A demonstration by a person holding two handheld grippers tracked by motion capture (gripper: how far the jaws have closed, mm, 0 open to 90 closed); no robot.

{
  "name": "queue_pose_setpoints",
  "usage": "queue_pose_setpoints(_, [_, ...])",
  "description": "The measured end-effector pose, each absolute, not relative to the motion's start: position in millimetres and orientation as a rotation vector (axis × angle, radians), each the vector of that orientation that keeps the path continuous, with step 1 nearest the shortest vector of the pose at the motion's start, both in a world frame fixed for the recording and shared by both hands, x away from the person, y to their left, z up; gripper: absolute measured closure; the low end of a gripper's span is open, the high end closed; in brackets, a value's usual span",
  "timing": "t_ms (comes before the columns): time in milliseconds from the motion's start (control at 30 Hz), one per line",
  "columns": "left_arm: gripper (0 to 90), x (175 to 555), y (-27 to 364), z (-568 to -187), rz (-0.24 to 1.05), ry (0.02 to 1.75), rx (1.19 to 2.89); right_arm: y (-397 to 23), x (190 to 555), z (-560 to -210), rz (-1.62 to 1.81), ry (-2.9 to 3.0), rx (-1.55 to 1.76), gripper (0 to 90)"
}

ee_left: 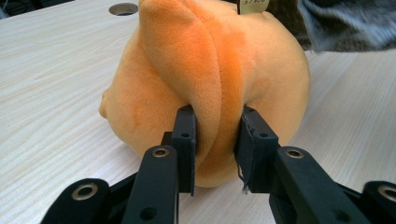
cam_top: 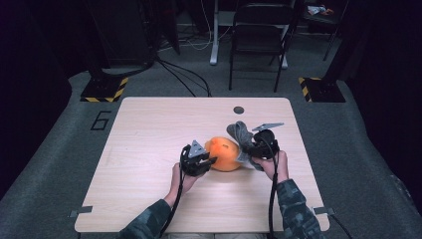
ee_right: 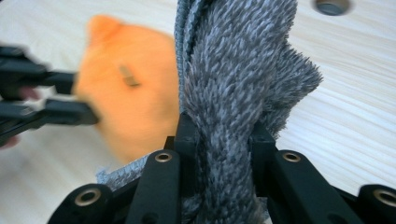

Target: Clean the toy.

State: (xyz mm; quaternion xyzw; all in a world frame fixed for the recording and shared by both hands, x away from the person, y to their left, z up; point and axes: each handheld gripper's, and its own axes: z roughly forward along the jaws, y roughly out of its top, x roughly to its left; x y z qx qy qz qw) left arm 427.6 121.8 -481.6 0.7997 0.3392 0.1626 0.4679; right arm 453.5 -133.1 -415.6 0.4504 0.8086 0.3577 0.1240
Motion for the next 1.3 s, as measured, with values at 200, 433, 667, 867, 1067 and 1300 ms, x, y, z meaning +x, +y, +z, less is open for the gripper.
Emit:
queue_pose_setpoints(200, [60.4, 429, 123, -482, 0.375, 0.82, 1.957, -115, 455, -434, 0.984, 2.416, 1.293, 72.2])
queue_pose_setpoints(433, [42.1, 427, 120, -480, 0.41, 0.797, 1.996, -120, 457, -436, 0.987, 2.394, 1.289, 72.2])
queue_pose_setpoints(667, [42.3, 428, 117, -487, 0.445, 0.783, 2.012, -121, 458, -438, 0.993, 2.368, 1.305, 72.2])
queue_pose_setpoints(867, [70.6, 428, 118, -489, 0.461, 0.795, 1.998, -120, 458, -438, 1.003, 2.353, 1.311, 72.2])
queue_pose_setpoints(1067, [76.6, 427, 119, -486, 0.467, 0.83, 1.975, -116, 452, -422, 1.027, 2.326, 1.28, 72.5])
queue_pose_setpoints(1300, [77.9, 420, 113, -478, 0.42, 0.821, 1.982, -94, 434, -396, 1.112, 2.332, 1.153, 72.4])
